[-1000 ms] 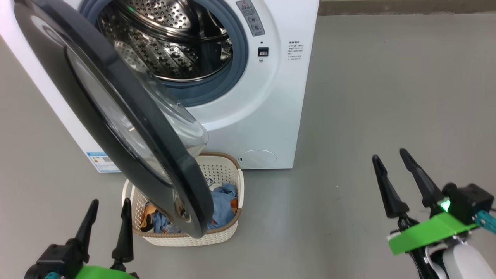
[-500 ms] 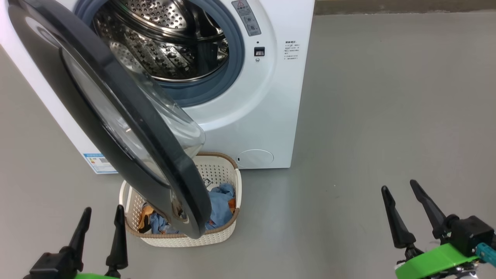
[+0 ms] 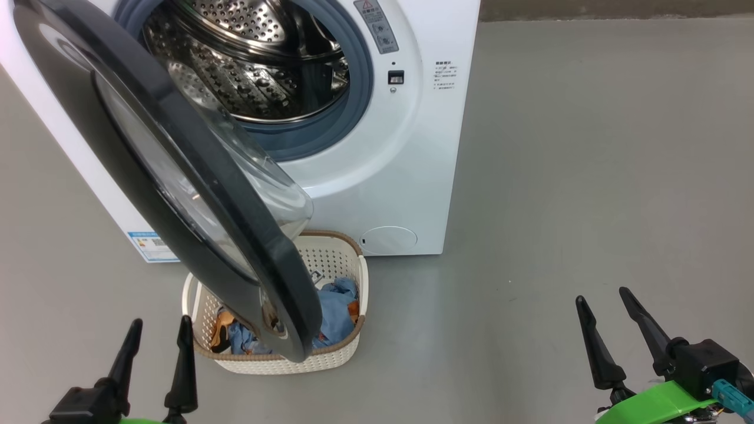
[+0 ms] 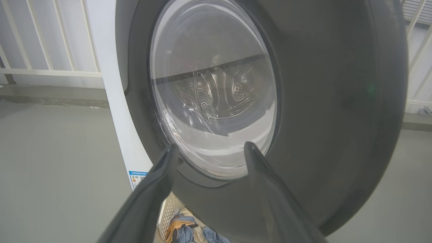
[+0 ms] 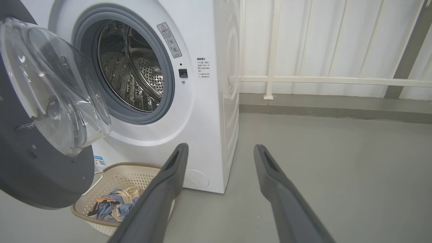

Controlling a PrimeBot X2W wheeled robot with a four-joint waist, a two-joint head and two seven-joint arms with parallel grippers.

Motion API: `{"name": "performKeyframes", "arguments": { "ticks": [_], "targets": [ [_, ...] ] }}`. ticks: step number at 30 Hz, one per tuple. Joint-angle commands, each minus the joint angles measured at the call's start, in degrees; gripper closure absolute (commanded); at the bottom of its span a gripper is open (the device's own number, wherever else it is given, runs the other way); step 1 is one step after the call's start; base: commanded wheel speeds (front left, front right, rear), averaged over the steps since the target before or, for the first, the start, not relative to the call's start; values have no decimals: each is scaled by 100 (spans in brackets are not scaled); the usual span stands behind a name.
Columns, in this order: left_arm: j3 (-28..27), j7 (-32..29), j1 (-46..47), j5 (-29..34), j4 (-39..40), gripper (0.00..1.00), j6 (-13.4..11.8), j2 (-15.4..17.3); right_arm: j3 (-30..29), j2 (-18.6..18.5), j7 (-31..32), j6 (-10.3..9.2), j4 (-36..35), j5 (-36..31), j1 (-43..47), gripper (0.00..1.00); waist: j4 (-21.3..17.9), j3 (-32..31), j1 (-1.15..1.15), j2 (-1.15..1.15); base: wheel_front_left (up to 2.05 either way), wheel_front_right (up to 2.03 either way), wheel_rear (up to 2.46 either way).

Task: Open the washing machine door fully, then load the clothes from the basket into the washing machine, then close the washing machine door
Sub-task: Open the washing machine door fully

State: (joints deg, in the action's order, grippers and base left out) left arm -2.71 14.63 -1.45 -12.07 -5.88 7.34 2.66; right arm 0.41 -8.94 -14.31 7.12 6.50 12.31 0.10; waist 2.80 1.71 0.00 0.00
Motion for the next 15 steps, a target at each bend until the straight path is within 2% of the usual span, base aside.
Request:
{"name": "performKeyframes", "arguments": {
  "ticks": [1,15],
  "targets": [
    [-174,37,52,42,148,0,14,42,109,-41,-69,36,-116,-64,-13,0,0,-1,0,0,0,0,0],
    [-132,37,98,10,112,0,14,31,67,13,-69,36,67,-56,-15,0,14,45,0,0,0,0,0]
  ]
}}
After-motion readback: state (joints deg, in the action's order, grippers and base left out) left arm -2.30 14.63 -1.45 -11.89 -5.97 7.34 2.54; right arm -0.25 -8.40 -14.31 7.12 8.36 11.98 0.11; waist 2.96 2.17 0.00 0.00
